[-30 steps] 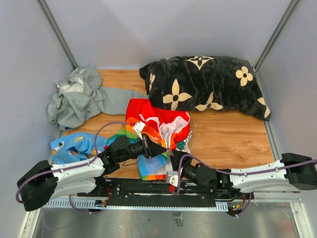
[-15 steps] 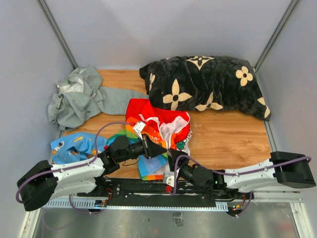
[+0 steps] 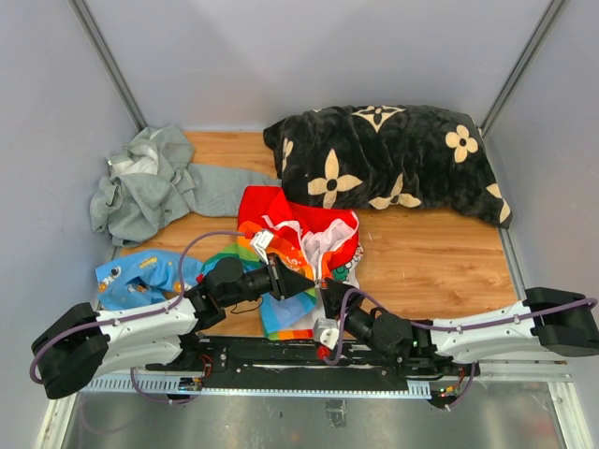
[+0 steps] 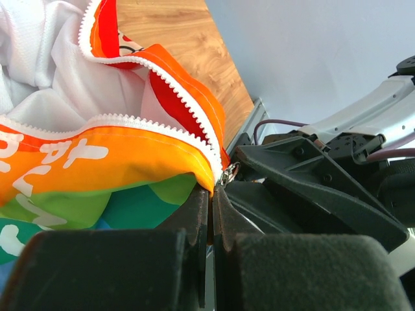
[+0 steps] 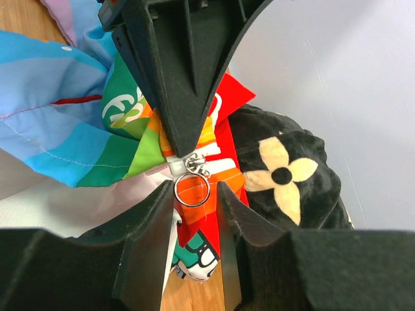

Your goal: Zip up the jacket

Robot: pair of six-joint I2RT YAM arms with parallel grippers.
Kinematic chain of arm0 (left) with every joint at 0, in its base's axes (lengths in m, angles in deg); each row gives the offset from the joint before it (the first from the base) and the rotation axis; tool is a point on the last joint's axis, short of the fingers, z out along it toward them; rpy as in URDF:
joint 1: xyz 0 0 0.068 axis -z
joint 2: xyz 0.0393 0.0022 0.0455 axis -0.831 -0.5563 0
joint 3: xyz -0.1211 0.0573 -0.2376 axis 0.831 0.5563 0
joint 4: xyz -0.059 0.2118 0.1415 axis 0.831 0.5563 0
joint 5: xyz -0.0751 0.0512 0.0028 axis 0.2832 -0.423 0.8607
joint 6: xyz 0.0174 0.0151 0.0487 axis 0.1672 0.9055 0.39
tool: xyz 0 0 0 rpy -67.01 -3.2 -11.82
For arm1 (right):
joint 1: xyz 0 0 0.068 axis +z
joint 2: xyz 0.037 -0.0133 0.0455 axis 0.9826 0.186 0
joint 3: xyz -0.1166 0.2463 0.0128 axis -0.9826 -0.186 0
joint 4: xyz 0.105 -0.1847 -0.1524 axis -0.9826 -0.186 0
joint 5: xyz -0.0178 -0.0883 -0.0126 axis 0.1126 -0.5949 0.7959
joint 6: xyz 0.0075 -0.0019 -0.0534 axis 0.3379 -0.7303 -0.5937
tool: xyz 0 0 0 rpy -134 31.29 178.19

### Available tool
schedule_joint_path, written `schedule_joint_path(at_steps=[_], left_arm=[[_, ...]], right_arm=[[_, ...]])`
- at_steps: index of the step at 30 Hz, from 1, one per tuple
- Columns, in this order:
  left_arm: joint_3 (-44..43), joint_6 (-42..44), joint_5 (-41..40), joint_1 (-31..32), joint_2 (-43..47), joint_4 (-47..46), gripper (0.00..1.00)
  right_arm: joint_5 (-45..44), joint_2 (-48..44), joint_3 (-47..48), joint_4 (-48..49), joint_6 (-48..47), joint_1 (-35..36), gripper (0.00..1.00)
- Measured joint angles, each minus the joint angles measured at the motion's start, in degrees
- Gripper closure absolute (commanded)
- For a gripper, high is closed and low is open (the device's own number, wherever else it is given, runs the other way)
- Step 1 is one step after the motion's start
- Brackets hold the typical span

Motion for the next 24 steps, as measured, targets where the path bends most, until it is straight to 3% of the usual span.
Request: schedule_joint_path(at_steps=[9,17,24], left_arm=[[0.0,0.0,-0.1,0.0,0.2,-0.3,1.0],[0.0,0.0,-0.1,0.0,0.2,-0.2,1.0],[0.0,0.0,-0.1,0.0,0.2,-0.2,1.0]], right_arm=[[0.8,-4.7,0.1,-6.5,2.7,0.0,0.71],[2.1,-4.9,1.3,-10.7,4.8,0.0,0.81],[2.1,-5.2,2.2,-12.5,6.4,0.0,0.84]])
